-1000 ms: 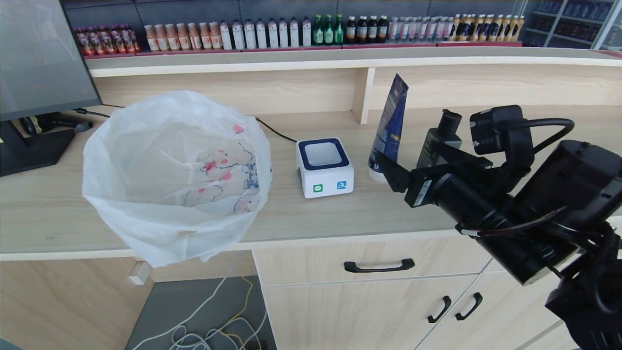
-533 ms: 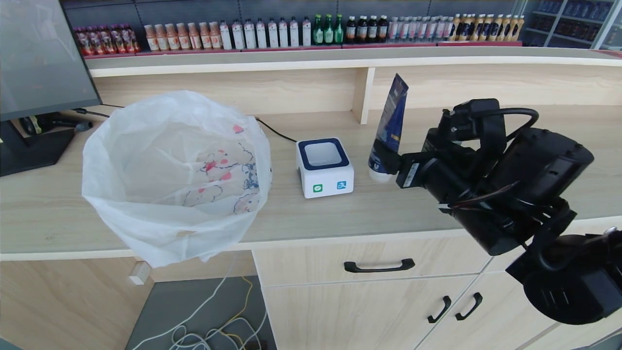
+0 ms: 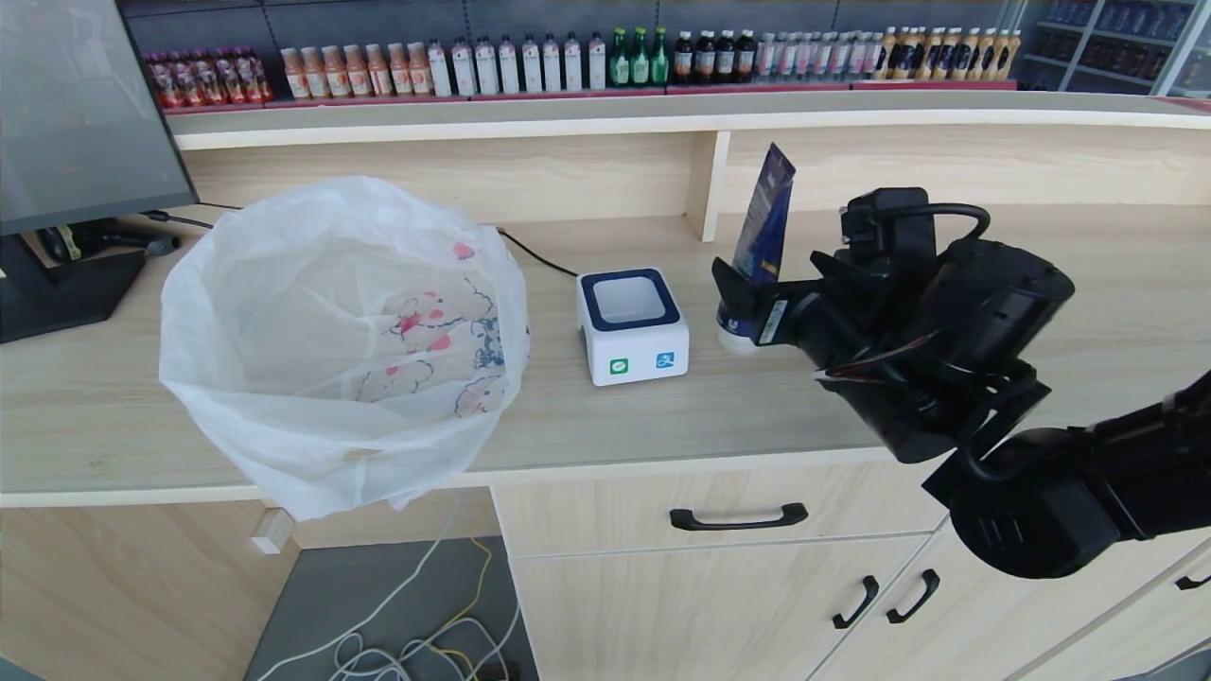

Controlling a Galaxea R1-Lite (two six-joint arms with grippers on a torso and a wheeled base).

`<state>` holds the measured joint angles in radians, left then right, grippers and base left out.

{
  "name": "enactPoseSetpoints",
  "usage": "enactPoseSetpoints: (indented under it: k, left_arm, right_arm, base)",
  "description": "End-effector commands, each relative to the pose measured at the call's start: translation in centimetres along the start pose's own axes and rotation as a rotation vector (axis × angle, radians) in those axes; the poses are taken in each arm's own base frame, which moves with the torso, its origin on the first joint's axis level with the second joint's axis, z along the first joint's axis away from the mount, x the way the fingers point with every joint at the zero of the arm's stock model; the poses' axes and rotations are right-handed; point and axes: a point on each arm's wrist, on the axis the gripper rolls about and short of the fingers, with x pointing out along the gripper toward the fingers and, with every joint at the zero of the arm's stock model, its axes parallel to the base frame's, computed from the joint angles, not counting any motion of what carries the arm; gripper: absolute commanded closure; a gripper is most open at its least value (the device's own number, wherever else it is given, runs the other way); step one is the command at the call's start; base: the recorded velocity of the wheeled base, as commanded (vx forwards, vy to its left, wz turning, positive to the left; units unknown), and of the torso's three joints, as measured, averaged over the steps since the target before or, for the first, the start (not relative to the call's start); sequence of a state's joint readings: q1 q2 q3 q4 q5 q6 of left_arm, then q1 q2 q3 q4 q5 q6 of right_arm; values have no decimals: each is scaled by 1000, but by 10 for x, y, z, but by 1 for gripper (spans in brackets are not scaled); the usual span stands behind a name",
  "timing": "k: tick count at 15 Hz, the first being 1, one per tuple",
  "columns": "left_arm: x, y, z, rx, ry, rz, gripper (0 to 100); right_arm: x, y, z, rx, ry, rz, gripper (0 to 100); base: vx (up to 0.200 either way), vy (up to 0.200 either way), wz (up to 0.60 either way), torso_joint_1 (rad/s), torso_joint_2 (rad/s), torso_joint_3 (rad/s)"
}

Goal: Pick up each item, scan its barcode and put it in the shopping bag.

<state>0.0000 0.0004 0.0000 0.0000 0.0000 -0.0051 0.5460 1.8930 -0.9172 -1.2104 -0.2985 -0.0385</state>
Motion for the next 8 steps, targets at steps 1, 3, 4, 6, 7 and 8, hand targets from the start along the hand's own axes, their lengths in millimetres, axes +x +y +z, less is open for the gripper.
enactPoseSetpoints:
  k: [1, 3, 4, 6, 7, 8]
  left_arm:
    - [0, 0, 0, 1, 0, -2, 0]
    - [0, 0, 0, -1, 0, 0, 0]
    - [0, 0, 0, 1, 0, 0, 0]
    - [0, 0, 0, -1, 0, 0, 0]
    - [0, 0, 0, -1, 0, 0, 0]
    - [0, 0, 0, 1, 0, 0, 0]
  right_arm:
    - [5, 3, -11, 10, 19, 5, 0]
    - [14, 3, -12, 14, 6, -3, 0]
    - [18, 3, -13, 15, 0, -6, 0]
    - [24, 0, -16, 12, -4, -20, 0]
    - [26, -1, -17, 6, -2, -24, 0]
    - [28, -1, -21, 4, 5, -26, 0]
  base:
    - [0, 0, 0, 0, 0, 0]
    - [0, 0, 0, 0, 0, 0]
    - [0, 0, 0, 0, 0, 0]
    - [0, 0, 0, 0, 0, 0]
    - [0, 0, 0, 0, 0, 0]
    - [0, 0, 0, 0, 0, 0]
